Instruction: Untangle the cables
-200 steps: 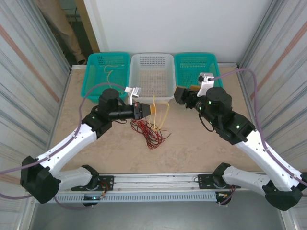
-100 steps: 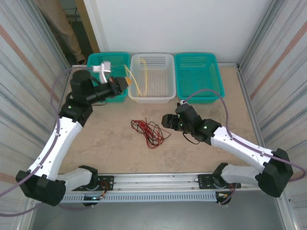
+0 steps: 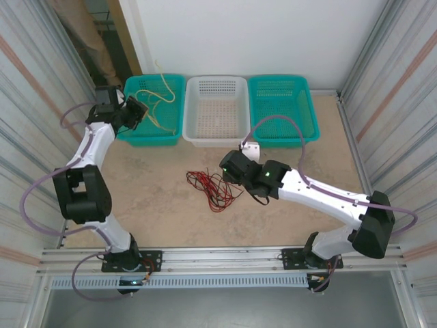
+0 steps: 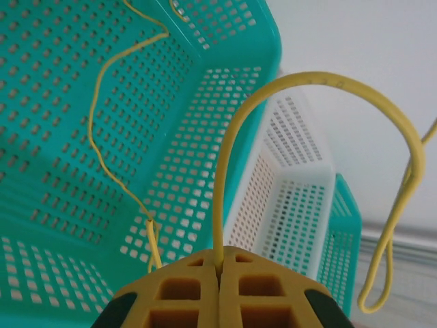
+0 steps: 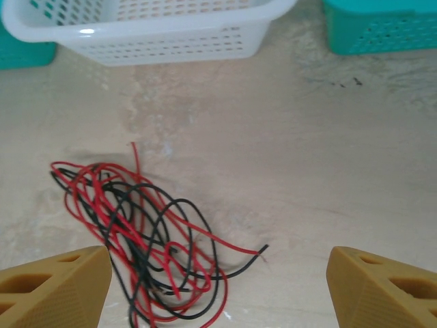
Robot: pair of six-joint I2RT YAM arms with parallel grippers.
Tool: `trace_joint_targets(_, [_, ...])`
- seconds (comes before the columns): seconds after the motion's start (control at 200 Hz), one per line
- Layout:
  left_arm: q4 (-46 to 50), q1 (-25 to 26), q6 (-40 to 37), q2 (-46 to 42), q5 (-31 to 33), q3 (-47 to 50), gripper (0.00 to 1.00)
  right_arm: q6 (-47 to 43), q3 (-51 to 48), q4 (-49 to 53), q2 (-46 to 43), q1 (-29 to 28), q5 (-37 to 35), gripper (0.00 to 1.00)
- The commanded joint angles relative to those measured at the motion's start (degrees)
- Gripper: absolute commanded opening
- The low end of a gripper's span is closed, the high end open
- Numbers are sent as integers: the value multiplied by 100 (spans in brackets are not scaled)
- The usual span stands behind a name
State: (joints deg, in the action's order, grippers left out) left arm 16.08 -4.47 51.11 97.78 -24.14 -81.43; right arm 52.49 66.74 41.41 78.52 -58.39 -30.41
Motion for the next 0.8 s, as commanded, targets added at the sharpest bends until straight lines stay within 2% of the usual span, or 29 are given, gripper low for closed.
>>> trace_joint_targets(0.0, [-139,-19,-20,102,234,-468,0,-53,-186,-44,-276,34,-145,81])
trace_joint_targets(0.05, [-111,-19,-61,277,262,-590,0,-170,-246,-158,-362,60,-20,81])
trace_joint_targets(0.15, [-52,-19,-99,569,333,-747,41,-274,-256,-186,-434,139,152,80])
trace_joint_targets(0.185, [-44,-19,-101,627,386,-760,49,-290,-242,-139,-440,182,205,80])
trace_joint_targets(0.231, [-68,-19,-117,663,408,-756,55,-330,-237,-113,-456,230,290,79])
trace_joint_targets(0.361, [-104,-25,-232,571,539,-676,64,-415,-292,-127,-482,299,510,79])
trace_joint_targets(0.426, [-43,-22,-284,479,630,-655,66,-503,-321,-230,-504,302,616,79])
trace_joint_targets(0.651, [69,44,-422,-322,644,-114,58,-623,-241,-325,-341,320,765,79])
trace_joint_targets(0.792, [214,589,-1023,-1336,549,766,57,-684,-169,-348,-79,382,1025,77])
